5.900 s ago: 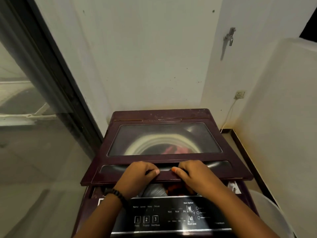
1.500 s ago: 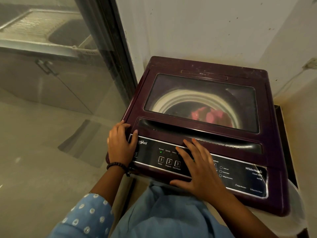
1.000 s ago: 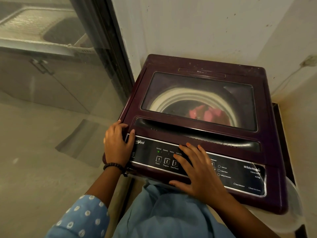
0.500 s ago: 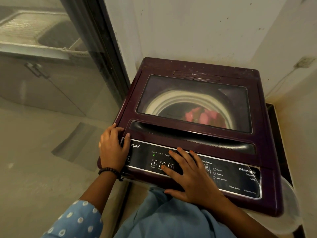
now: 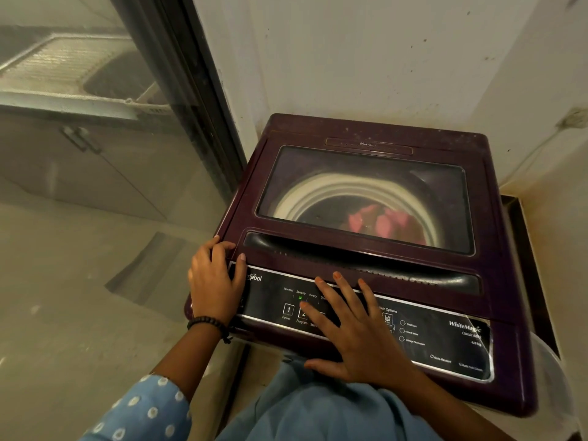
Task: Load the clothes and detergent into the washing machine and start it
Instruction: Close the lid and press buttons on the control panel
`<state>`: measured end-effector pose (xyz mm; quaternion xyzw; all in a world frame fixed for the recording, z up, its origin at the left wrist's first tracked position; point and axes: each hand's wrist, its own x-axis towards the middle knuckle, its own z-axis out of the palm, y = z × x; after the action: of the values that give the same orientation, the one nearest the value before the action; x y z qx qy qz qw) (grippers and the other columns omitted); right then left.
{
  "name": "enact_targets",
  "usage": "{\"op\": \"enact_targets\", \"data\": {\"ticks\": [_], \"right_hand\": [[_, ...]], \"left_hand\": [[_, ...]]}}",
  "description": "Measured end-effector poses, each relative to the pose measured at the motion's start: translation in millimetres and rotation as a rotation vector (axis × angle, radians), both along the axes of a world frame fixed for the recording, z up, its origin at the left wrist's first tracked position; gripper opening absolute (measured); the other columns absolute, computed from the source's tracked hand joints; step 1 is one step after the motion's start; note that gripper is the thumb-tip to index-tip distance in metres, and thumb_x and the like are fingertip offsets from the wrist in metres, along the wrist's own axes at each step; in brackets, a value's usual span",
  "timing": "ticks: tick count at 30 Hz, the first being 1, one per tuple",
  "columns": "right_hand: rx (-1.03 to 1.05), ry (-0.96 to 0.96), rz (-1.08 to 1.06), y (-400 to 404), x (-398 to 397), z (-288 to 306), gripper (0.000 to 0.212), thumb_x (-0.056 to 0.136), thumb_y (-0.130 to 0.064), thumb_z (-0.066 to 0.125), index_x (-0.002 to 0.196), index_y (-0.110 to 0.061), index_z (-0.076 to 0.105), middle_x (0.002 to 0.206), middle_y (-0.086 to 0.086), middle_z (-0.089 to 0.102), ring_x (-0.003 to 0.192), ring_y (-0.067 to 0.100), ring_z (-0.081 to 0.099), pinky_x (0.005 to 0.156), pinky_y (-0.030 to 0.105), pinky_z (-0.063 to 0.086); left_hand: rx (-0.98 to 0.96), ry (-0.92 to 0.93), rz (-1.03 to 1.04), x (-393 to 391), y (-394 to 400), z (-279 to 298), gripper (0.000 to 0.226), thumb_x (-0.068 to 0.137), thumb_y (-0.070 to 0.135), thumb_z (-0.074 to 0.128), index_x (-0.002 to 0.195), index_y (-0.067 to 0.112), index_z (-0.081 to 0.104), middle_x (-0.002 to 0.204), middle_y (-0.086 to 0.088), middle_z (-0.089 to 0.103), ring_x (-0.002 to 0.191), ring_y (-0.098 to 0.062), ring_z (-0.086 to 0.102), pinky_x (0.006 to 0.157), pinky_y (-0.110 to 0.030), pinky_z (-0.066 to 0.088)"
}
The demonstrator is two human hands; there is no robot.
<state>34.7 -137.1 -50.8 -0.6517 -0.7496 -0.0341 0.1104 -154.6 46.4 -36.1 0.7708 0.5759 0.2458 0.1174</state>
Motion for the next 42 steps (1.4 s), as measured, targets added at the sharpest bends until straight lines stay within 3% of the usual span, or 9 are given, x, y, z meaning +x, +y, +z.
{"op": "enact_targets", "data": {"ticks": [3, 8, 14, 19, 22, 27, 32, 37, 42], "right_hand": [[0.021, 0.041, -0.037, 1, 1, 1, 0.085, 0.081, -0.078, 0.042, 0.147, -0.025, 0.034, 0.153, 0.013, 0.035, 0.144, 0.034, 0.023, 0.111, 0.058, 0.020], [0.094, 0.132, -0.055, 2, -6, -4, 0.079, 0.080, -0.071, 0.052, 0.141, -0.021, 0.041, 0.147, 0.012, 0.044, 0.143, 0.032, 0.027, 0.111, 0.054, 0.024], [0.151, 0.265, -0.141, -8, 2, -13, 0.064, 0.082, -0.060, 0.061, 0.127, -0.014, 0.055, 0.138, 0.011, 0.052, 0.136, 0.029, 0.041, 0.109, 0.043, 0.033], [0.213, 0.345, -0.270, -17, 24, -11, 0.037, 0.089, -0.041, 0.058, 0.103, -0.008, 0.070, 0.119, 0.009, 0.064, 0.119, 0.028, 0.055, 0.099, 0.039, 0.044], [0.274, 0.384, -0.349, -27, 31, -10, 0.026, 0.090, -0.027, 0.056, 0.090, -0.006, 0.072, 0.108, 0.009, 0.066, 0.109, 0.029, 0.060, 0.098, 0.036, 0.043], [0.332, 0.441, -0.421, -29, 29, -5, 0.025, 0.088, -0.025, 0.055, 0.077, -0.007, 0.069, 0.102, 0.006, 0.066, 0.109, 0.023, 0.057, 0.097, 0.029, 0.039], [0.331, 0.346, -0.457, -36, 30, -4, 0.026, 0.084, -0.028, 0.054, 0.084, -0.012, 0.075, 0.113, 0.009, 0.066, 0.120, 0.028, 0.049, 0.100, 0.038, 0.033], [0.324, 0.257, -0.391, -32, 26, -1, 0.027, 0.082, -0.032, 0.055, 0.092, -0.018, 0.076, 0.127, 0.005, 0.054, 0.128, 0.030, 0.042, 0.112, 0.033, 0.015], [0.238, 0.196, -0.353, -22, 22, -4, 0.024, 0.083, -0.034, 0.055, 0.092, -0.021, 0.073, 0.128, 0.010, 0.059, 0.131, 0.033, 0.041, 0.103, 0.049, 0.027]], "left_hand": [[0.005, 0.006, -0.002, 0, 1, 0, 0.023, 0.090, 0.027, 0.063, 0.108, 0.013, 0.061, 0.126, -0.013, 0.055, 0.111, -0.032, 0.053, 0.091, -0.048, 0.043], [-0.001, 0.009, -0.003, -8, 3, -5, 0.024, 0.090, 0.027, 0.063, 0.109, 0.012, 0.061, 0.127, -0.014, 0.055, 0.110, -0.032, 0.053, 0.092, -0.048, 0.042], [0.008, -0.018, -0.011, -21, 8, -12, 0.024, 0.089, 0.025, 0.065, 0.107, 0.010, 0.060, 0.127, -0.015, 0.055, 0.109, -0.034, 0.053, 0.092, -0.050, 0.042], [0.005, -0.021, -0.008, -22, 26, -13, 0.023, 0.089, 0.025, 0.065, 0.106, 0.010, 0.061, 0.127, -0.015, 0.055, 0.110, -0.035, 0.052, 0.092, -0.052, 0.041], [0.009, -0.019, -0.009, -23, 26, -14, 0.023, 0.089, 0.024, 0.065, 0.106, 0.009, 0.061, 0.126, -0.017, 0.055, 0.110, -0.037, 0.052, 0.093, -0.053, 0.041], [0.023, -0.020, -0.015, -26, 29, -15, 0.022, 0.088, 0.022, 0.066, 0.105, 0.009, 0.062, 0.126, -0.017, 0.054, 0.110, -0.038, 0.053, 0.093, -0.054, 0.042], [0.033, -0.022, -0.020, -27, 33, -17, 0.022, 0.088, 0.022, 0.067, 0.105, 0.008, 0.062, 0.125, -0.017, 0.055, 0.110, -0.037, 0.052, 0.094, -0.055, 0.042], [0.033, -0.018, -0.025, -28, 37, -19, 0.023, 0.087, 0.022, 0.067, 0.105, 0.009, 0.062, 0.125, -0.017, 0.055, 0.108, -0.037, 0.053, 0.093, -0.054, 0.043], [0.024, -0.020, -0.020, -27, 42, -19, 0.023, 0.087, 0.023, 0.067, 0.105, 0.010, 0.062, 0.125, -0.017, 0.054, 0.109, -0.037, 0.052, 0.094, -0.053, 0.042]]}}
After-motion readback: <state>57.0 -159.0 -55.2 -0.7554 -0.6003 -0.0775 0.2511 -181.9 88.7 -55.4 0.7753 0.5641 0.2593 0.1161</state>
